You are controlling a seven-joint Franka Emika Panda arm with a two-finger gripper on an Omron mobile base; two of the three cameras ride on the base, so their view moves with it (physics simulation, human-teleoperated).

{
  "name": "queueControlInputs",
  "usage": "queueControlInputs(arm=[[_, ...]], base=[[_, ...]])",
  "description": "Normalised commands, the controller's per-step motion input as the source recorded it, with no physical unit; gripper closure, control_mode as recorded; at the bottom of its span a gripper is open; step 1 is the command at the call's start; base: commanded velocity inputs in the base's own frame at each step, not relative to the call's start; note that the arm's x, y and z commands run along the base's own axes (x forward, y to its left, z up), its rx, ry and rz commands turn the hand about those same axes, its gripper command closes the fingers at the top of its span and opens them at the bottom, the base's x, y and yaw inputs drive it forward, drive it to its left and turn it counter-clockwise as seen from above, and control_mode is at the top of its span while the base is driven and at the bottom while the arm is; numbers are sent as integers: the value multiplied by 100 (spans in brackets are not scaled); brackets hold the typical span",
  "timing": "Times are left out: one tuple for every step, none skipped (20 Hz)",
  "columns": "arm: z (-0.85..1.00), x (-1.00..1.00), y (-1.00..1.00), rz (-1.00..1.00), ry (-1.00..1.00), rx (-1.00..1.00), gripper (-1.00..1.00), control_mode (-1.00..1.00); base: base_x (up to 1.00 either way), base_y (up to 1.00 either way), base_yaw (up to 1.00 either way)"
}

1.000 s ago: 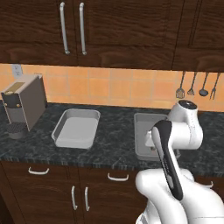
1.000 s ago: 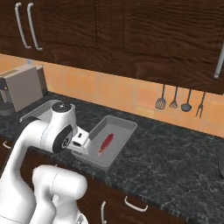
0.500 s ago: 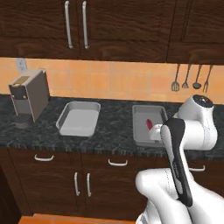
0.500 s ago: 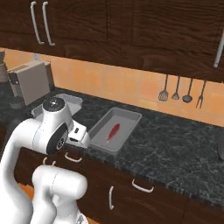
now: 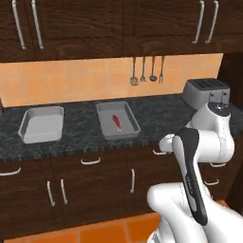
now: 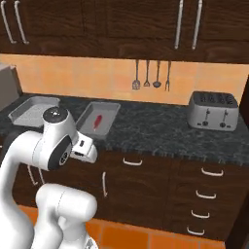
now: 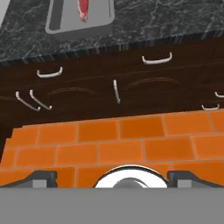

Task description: Place one avocado and one steak in each tupperware on the nearby counter, to pack two identical lunches.

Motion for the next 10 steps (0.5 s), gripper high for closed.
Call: queueControlInputs(arm=[[0,0,0,0,0,0,-100,100],[0,0,0,0,0,0,-100,100],[0,0,0,0,0,0,-100,100],[0,0,0,0,0,0,-100,100],[0,0,0,0,0,0,-100,100],[0,0,0,0,0,0,-100,100],[0,0,0,0,0,0,-100,100],[0,0,0,0,0,0,-100,100],[0,0,0,0,0,0,-100,100],[0,0,0,0,0,0,-100,100]], base=[[-37,-46,-64],[-29,-46,-65],[-21,-50,-66],[-10,-52,-69],[-2,-62,-68],[0,-70,-67],[0,-79,-67],[0,-83,-65],[0,-86,-64],[0,-95,-61]])
